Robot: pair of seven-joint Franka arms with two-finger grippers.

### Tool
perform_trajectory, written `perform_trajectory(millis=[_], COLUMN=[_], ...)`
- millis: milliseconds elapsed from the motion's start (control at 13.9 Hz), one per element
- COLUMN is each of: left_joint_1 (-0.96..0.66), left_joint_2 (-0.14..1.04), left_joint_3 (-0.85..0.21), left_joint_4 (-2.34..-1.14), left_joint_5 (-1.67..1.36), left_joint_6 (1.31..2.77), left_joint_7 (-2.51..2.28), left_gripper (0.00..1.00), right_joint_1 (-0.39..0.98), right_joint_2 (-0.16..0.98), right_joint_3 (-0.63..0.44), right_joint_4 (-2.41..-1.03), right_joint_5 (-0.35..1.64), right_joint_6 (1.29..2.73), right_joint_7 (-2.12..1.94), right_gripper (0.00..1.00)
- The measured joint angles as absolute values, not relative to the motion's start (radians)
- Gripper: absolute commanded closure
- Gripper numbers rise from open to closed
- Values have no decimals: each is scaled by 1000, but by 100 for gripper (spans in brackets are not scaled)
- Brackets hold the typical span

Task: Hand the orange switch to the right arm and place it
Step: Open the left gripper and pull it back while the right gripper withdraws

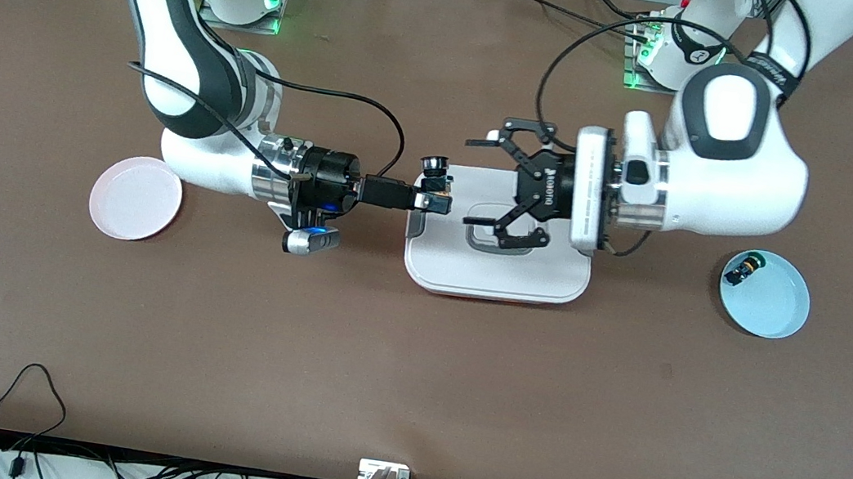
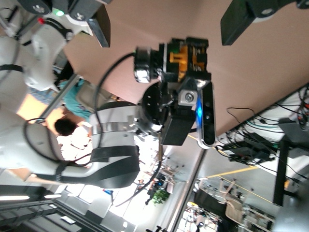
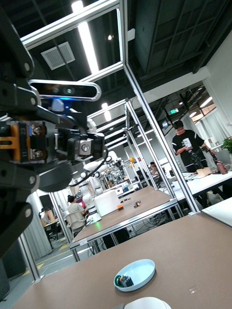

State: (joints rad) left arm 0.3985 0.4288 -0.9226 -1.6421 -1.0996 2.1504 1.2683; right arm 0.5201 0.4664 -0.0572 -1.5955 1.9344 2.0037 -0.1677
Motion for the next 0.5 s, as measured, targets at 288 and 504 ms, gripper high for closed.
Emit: perform_trajectory(millis=[288, 504], left_joint_1=[467, 465], left_joint_2=[397, 382], left_joint_3=[-922, -925], left_joint_4=[-1603, -1555], left_joint_5=[-896, -693], left_joint_6=[1925, 1810], left_joint_7=[1061, 847], left_gripper=[0, 0], right_joint_1=[454, 389], right_joint_2=[466, 467], right_joint_3=[-62, -64], right_joint_4=[-1595, -1585], right_joint_5=[1861, 1785], right_joint_6=[1910, 1822], right_joint_7=[-168, -168], right_gripper=[100, 100])
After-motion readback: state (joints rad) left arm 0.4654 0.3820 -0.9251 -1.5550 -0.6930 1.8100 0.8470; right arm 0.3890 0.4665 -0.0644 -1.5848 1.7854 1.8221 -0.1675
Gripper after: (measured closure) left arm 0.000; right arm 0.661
